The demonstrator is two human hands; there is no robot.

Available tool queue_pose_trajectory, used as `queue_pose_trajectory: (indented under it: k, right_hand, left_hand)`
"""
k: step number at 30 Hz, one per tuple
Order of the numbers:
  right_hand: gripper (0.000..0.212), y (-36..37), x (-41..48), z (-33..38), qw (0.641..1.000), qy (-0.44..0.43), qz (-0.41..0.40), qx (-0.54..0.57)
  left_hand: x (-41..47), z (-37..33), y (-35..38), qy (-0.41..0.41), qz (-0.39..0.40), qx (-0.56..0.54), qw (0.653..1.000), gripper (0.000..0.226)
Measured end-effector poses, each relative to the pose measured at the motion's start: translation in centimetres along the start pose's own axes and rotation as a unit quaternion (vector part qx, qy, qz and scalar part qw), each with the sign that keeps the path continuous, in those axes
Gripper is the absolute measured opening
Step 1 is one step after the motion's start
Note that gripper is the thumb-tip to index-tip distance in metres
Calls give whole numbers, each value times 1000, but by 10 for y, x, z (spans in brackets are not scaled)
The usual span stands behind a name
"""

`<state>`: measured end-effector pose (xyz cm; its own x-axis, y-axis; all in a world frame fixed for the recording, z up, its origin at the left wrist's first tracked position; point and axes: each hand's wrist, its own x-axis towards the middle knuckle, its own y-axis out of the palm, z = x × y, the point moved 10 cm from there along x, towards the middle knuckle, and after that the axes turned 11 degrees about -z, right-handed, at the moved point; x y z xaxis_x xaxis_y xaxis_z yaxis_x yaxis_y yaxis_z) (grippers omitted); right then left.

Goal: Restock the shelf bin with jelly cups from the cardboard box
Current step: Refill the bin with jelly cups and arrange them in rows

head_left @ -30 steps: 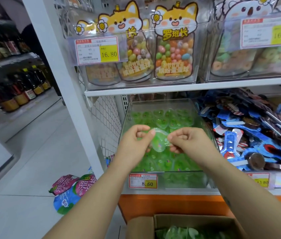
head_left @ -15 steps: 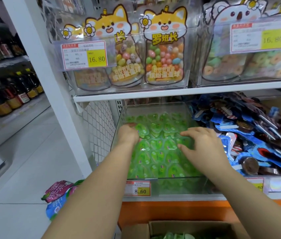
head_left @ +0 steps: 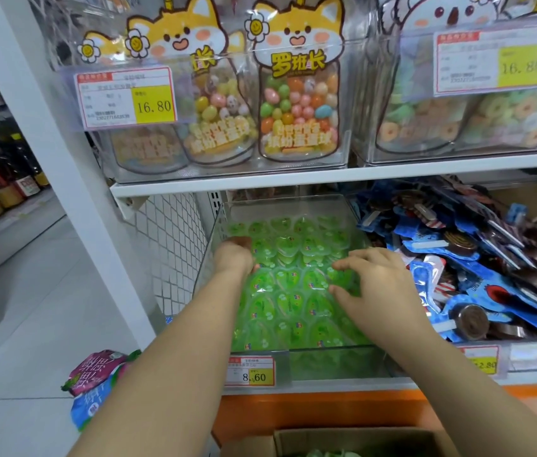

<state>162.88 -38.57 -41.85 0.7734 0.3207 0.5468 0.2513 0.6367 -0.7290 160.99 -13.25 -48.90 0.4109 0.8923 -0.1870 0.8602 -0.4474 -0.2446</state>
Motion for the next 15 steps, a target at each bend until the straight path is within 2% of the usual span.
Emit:
queue_pose_trajectory:
  k: [7, 11, 13, 15]
  right_hand:
    - [33, 3, 0, -1, 1000, 2, 5, -2]
    - [33, 2, 2, -1, 1000, 3, 6, -6]
    - [31, 0, 1, 2, 1000, -2, -1, -15]
    - [29, -3, 0, 14, 999, -36, -29, -28]
  left_hand:
    - [5, 4, 0, 17, -4, 18, 1000, 28]
    - [2, -2, 0, 59, 20, 106, 992, 30]
    - [-8, -16, -3, 127, 37, 220, 966, 31]
    - [-24, -35, -9, 205, 47, 339, 917, 36]
